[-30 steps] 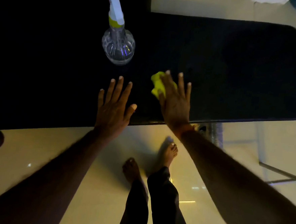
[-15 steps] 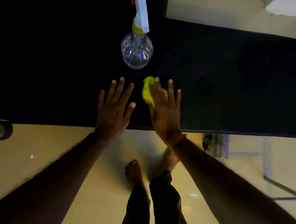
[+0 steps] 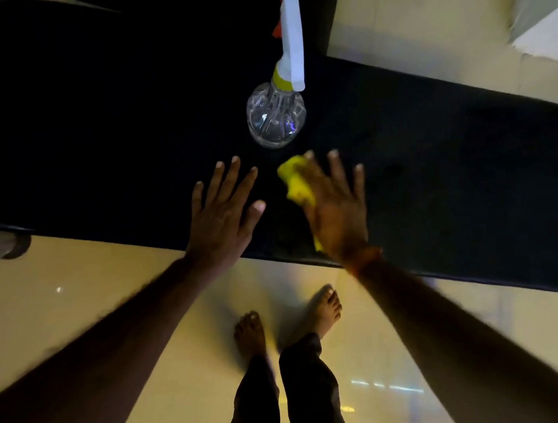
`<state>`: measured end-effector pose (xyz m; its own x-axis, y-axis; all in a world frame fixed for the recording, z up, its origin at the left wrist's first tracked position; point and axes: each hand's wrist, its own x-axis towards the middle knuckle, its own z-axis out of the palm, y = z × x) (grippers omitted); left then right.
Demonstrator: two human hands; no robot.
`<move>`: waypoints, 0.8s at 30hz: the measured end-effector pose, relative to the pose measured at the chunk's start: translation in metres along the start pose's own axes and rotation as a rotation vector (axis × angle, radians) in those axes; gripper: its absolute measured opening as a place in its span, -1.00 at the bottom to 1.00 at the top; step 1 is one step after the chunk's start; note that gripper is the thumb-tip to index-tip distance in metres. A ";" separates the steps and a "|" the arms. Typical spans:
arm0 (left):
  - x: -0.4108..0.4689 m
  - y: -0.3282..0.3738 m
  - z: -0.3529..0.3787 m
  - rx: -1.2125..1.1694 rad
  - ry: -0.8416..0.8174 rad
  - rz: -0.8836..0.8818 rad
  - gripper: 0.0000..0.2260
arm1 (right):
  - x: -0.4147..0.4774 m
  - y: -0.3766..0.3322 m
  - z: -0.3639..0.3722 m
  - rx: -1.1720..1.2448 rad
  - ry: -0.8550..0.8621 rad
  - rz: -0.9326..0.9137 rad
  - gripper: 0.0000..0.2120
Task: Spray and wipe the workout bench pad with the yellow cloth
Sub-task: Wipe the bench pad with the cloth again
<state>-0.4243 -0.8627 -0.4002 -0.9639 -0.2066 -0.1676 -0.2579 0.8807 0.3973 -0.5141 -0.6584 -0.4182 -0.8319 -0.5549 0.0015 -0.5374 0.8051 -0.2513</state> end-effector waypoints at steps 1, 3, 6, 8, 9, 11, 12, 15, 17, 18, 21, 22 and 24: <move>0.000 -0.002 0.000 -0.008 -0.010 0.006 -0.43 | 0.019 0.006 -0.002 0.010 0.022 0.167 -0.48; 0.002 -0.003 -0.001 -0.034 -0.012 0.014 -0.42 | 0.040 0.005 -0.003 0.059 0.046 0.380 -0.49; 0.001 0.002 -0.006 -0.094 0.016 -0.028 -0.40 | 0.000 -0.031 0.013 0.110 0.069 0.149 -0.47; 0.001 0.009 -0.010 -0.162 0.018 -0.067 -0.37 | -0.048 -0.052 0.019 0.099 0.000 -0.081 -0.44; 0.001 0.012 -0.012 -0.185 0.011 -0.082 -0.36 | -0.063 -0.055 0.021 0.087 -0.021 -0.135 -0.42; 0.001 0.016 -0.014 -0.184 -0.015 -0.093 -0.38 | -0.064 -0.045 0.022 0.064 0.010 -0.143 -0.45; 0.000 0.017 -0.014 -0.161 -0.030 -0.091 -0.40 | -0.058 -0.039 0.019 0.060 0.036 -0.076 -0.48; -0.005 0.022 -0.011 -0.076 -0.055 -0.071 -0.40 | -0.046 -0.038 0.016 0.109 0.101 0.351 -0.48; -0.006 0.026 -0.010 -0.066 -0.051 -0.081 -0.40 | -0.047 -0.063 0.020 0.193 0.114 0.452 -0.46; -0.005 0.027 -0.010 -0.075 -0.056 -0.094 -0.39 | -0.052 -0.077 0.022 0.198 0.093 0.388 -0.45; -0.005 0.029 -0.009 -0.093 -0.063 -0.111 -0.38 | -0.053 -0.067 0.018 0.170 0.040 0.127 -0.47; -0.005 0.028 -0.008 -0.083 -0.060 -0.107 -0.38 | -0.047 -0.052 0.014 0.136 0.055 0.107 -0.48; -0.005 0.025 -0.005 -0.042 -0.057 -0.081 -0.38 | -0.029 -0.026 0.009 0.107 0.075 0.292 -0.48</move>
<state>-0.4267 -0.8414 -0.3850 -0.9348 -0.2511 -0.2514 -0.3388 0.8431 0.4177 -0.4745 -0.6647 -0.4201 -0.9588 -0.2837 -0.0156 -0.2603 0.8991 -0.3520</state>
